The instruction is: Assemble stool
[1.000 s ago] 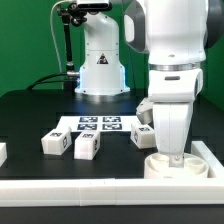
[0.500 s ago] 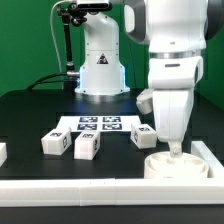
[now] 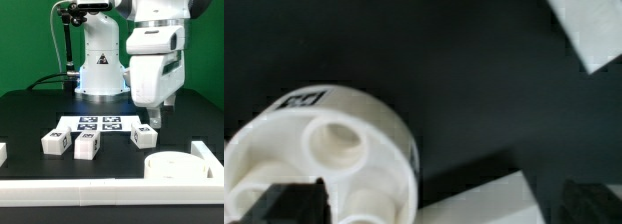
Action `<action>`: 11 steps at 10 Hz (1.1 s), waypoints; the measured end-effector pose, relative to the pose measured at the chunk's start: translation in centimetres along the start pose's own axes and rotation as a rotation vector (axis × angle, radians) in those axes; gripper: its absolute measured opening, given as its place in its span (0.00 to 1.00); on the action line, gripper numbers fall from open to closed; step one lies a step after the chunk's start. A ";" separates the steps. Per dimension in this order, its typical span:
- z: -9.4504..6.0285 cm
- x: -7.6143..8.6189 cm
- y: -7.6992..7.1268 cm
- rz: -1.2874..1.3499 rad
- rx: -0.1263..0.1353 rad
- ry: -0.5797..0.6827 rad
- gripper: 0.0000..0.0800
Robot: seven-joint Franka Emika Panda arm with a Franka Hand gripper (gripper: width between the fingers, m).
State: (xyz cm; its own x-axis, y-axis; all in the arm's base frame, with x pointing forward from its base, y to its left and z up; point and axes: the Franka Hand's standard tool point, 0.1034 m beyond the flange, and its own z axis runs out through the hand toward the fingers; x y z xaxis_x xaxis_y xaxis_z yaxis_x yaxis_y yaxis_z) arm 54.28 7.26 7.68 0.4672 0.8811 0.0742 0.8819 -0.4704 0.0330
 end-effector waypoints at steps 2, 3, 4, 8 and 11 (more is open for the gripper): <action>0.2 -0.5 -0.6 0.030 0.008 -0.007 0.81; 0.2 -0.5 -0.6 0.029 0.008 -0.006 0.81; 0.2 -0.5 -0.6 0.039 0.009 -0.007 0.81; 0.3 -0.5 -0.7 0.317 0.009 -0.007 0.81; 1.2 -1.3 -1.9 0.669 -0.004 0.004 0.81</action>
Offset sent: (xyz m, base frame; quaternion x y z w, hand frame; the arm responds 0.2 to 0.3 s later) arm 0.0000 0.0000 0.0000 0.0000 0.0000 0.0000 1.0000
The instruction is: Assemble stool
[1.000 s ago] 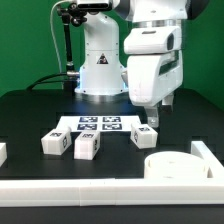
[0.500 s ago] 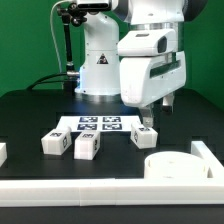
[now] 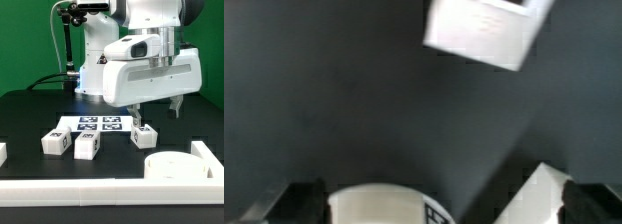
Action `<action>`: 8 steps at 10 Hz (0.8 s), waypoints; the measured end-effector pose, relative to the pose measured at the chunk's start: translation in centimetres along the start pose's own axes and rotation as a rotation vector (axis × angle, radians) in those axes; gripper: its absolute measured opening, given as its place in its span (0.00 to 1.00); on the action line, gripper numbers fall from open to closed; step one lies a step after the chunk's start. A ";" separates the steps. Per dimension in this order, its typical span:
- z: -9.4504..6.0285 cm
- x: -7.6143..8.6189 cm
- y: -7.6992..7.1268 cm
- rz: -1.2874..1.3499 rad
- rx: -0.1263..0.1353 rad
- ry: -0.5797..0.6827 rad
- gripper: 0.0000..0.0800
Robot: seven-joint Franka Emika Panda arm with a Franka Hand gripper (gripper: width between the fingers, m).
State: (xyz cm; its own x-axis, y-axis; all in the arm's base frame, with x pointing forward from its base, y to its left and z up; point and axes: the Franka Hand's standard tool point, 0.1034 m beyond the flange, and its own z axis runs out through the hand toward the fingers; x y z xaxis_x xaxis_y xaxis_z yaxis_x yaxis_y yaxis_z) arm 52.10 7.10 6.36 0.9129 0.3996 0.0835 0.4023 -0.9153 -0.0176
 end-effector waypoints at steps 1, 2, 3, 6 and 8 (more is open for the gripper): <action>0.3 -0.6 0.0 0.057 0.002 -0.009 0.81; 0.4 -0.8 0.2 0.125 0.006 -0.006 0.81; 0.6 -1.0 0.4 0.172 0.013 -0.007 0.81; 0.6 -0.9 0.0 0.277 0.027 -0.006 0.81; 0.9 -1.5 -0.1 0.340 0.025 -0.017 0.81</action>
Offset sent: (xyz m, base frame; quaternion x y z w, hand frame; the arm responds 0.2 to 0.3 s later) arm 0.0000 0.0000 0.0000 0.0000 0.0000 0.1938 0.9810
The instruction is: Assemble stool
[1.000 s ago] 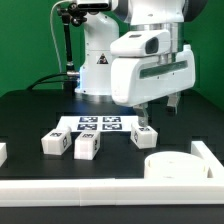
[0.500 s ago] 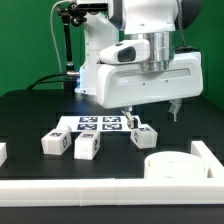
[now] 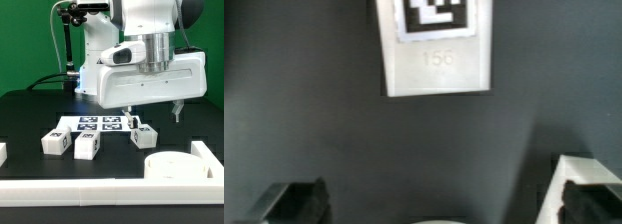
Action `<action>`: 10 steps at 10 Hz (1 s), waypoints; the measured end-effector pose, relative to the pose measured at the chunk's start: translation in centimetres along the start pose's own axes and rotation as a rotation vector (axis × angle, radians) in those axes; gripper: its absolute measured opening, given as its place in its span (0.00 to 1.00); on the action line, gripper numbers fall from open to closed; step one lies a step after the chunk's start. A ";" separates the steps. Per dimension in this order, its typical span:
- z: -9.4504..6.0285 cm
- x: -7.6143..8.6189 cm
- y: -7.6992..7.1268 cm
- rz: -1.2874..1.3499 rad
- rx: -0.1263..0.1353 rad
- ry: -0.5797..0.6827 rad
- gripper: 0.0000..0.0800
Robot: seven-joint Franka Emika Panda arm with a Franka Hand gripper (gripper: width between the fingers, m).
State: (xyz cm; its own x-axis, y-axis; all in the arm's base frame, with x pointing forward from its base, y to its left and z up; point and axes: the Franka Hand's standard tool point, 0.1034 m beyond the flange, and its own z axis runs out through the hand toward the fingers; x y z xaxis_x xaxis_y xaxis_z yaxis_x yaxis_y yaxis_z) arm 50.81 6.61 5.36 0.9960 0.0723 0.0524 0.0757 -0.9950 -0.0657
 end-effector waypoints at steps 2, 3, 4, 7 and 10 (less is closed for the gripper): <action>0.4 -0.8 0.6 0.018 -0.006 -0.007 0.81; 0.4 -0.8 0.6 0.014 -0.005 -0.010 0.81; 0.4 -0.9 0.5 0.013 -0.004 -0.033 0.81; 0.4 -1.6 0.3 0.020 0.000 -0.156 0.81; 0.7 -2.2 0.6 0.056 -0.028 -0.373 0.81</action>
Offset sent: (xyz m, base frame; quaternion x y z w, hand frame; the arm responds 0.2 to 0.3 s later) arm 0.0000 0.0000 0.0000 0.0000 -0.0650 0.0000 0.9979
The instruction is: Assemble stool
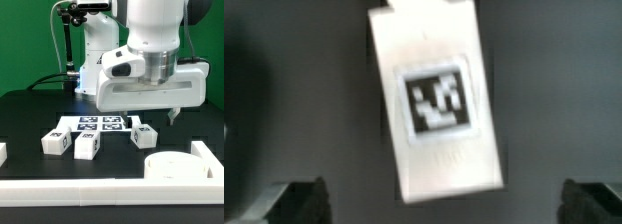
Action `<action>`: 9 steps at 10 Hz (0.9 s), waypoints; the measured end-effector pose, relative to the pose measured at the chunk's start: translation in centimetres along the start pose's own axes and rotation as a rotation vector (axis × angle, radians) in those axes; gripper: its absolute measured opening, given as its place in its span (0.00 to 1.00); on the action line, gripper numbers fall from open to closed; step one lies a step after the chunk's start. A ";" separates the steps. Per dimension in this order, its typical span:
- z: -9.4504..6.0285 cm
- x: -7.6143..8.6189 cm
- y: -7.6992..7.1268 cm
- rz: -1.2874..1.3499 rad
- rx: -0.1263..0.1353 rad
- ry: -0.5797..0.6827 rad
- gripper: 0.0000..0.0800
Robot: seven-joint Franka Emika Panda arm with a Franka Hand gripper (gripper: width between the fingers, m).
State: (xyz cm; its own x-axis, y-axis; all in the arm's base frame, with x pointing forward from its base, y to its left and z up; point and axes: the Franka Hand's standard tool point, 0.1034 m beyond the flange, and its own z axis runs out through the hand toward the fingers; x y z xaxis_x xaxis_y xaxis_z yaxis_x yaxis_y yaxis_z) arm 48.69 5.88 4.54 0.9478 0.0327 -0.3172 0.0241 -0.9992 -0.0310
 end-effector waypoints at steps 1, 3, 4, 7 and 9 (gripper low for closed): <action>0.0 0.1 0.1 0.003 -0.001 -0.054 0.81; 0.2 -0.5 0.0 0.003 -0.001 -0.176 0.81; 0.3 -0.3 0.0 0.003 0.000 -0.212 0.81; 1.1 -0.3 0.1 -0.005 -0.017 -0.397 0.81; 1.3 0.1 0.3 -0.032 -0.011 -0.441 0.81</action>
Offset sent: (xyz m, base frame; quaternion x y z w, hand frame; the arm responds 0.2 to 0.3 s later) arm 0.0000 0.0000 0.0000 0.0000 -0.1296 0.0000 0.9916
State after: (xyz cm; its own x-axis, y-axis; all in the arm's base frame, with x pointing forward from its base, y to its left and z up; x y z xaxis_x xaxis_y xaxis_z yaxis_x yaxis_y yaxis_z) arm 48.41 5.57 3.21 0.7204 0.0675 -0.6902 0.0567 -0.9977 -0.0383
